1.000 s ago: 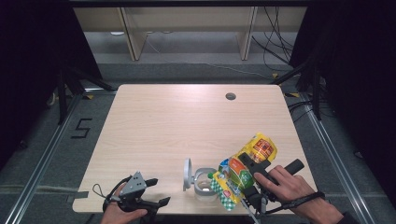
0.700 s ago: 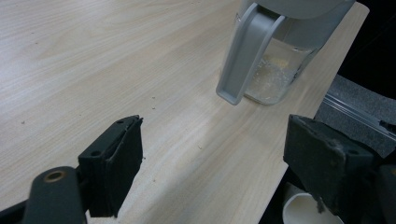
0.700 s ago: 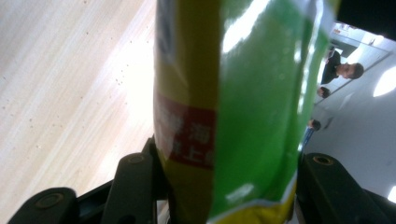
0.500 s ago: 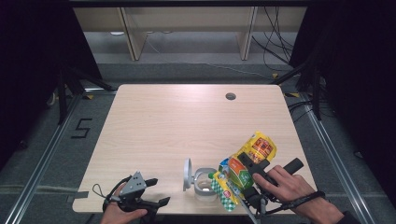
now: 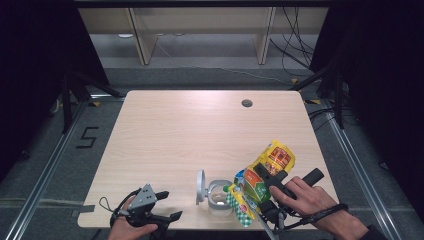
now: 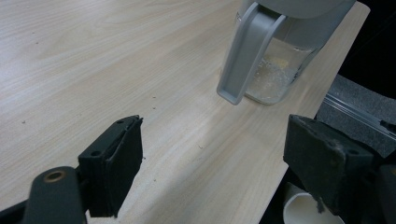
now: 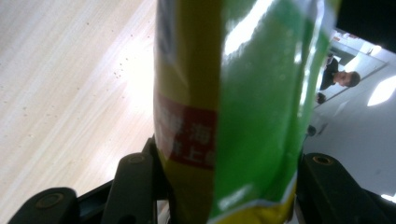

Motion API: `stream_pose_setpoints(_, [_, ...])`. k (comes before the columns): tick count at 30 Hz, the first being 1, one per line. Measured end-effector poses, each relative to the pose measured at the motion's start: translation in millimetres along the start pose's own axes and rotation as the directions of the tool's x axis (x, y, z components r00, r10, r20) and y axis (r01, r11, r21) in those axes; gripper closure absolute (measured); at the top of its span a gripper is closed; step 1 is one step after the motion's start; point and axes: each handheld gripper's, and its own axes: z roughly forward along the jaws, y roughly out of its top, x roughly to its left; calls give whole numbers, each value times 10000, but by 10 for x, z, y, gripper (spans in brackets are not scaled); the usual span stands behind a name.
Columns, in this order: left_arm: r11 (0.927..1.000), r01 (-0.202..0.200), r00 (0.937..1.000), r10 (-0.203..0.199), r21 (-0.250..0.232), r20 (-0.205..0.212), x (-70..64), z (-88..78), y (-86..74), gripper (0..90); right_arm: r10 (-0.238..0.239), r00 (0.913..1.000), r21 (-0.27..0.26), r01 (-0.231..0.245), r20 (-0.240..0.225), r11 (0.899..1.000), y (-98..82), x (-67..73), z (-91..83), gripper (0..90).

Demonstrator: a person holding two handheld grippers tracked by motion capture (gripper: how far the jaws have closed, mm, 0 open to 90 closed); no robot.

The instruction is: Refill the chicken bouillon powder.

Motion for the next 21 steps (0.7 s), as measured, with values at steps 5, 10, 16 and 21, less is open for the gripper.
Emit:
stream_pose_setpoints(5, [10000,23,10000,-23,-4,-50,7,-5,-2,191,-387,9992,-64,387,19,9992,-6,-53,10,557])
stream_pose_setpoints(10, [10000,52,10000,-51,-4,48,0,0,-1,191,-658,9978,-56,658,91,9978,1,-91,16,557])
stream_pose_setpoints(16, [9999,70,10000,-69,-95,46,7,-2,-2,191,-1141,9933,-68,1142,188,9934,-1,-134,27,558])
stream_pose_setpoints(21, [10000,52,10000,-52,-23,52,5,-3,1,191,-1213,9924,-40,1214,212,9926,-2,-141,26,558])
